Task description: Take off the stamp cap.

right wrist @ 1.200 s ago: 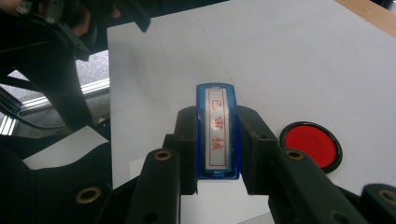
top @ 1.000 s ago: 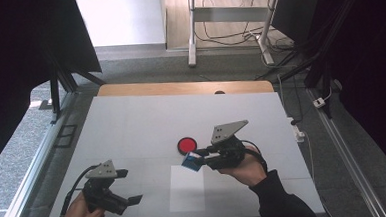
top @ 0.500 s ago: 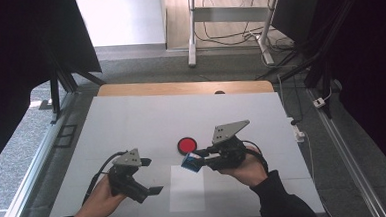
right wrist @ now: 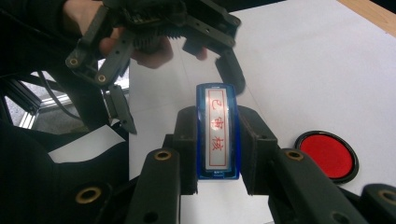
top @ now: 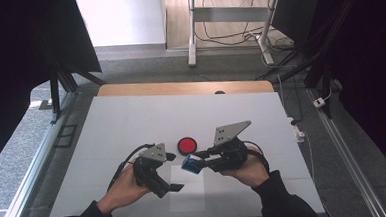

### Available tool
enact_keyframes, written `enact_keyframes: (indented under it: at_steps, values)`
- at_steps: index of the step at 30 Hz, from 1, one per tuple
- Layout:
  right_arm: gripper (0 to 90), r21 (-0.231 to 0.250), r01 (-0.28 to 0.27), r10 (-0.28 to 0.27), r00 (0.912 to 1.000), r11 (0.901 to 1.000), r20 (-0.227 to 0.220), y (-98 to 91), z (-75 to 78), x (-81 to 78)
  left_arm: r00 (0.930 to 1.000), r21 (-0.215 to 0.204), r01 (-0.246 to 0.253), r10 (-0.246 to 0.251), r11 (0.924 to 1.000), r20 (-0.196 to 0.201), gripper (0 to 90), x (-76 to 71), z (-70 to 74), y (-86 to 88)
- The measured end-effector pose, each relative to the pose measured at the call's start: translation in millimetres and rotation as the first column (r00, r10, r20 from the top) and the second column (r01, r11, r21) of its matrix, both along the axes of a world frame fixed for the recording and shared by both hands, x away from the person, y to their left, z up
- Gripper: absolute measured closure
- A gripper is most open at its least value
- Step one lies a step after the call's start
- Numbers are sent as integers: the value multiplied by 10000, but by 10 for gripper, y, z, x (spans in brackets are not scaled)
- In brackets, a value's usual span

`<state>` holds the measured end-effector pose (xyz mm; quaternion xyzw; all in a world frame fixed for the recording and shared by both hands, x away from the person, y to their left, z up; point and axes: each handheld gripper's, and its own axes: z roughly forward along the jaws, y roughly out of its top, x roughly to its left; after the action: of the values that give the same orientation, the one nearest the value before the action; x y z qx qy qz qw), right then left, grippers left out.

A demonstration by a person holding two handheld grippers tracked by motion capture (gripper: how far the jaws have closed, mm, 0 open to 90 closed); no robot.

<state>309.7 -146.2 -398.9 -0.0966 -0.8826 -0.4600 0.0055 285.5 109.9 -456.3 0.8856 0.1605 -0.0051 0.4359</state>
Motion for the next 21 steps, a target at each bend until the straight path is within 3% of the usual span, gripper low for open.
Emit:
enact_keyframes:
  at_steps: [6, 10, 13, 18, 21]
  values:
    - [716, 38, -164, 164, 9999, 9999, 1, -4, 14, -11, 9965, -150, 831, -829, 9964, 98, 0, 106, 9, -159]
    - [716, 45, -327, 327, 9995, 9995, -35, 6, 14, -23, 9897, -265, 1431, -1428, 9894, 125, 0, 164, -14, -245]
    - [716, 52, -432, 432, 9991, 9991, -47, 10, 8, -27, 9851, -282, 1693, -1682, 9852, 356, 23, 170, -28, -272]
    - [716, 91, -556, 557, 9984, 9984, -104, 10, 17, -38, 9779, -367, 1961, -1926, 9799, 816, 166, 143, -22, -243]
    - [716, 100, -630, 630, 9980, 9980, -78, 13, 23, -44, 9749, -449, 2122, -2082, 9762, 793, 283, 148, -28, -217]
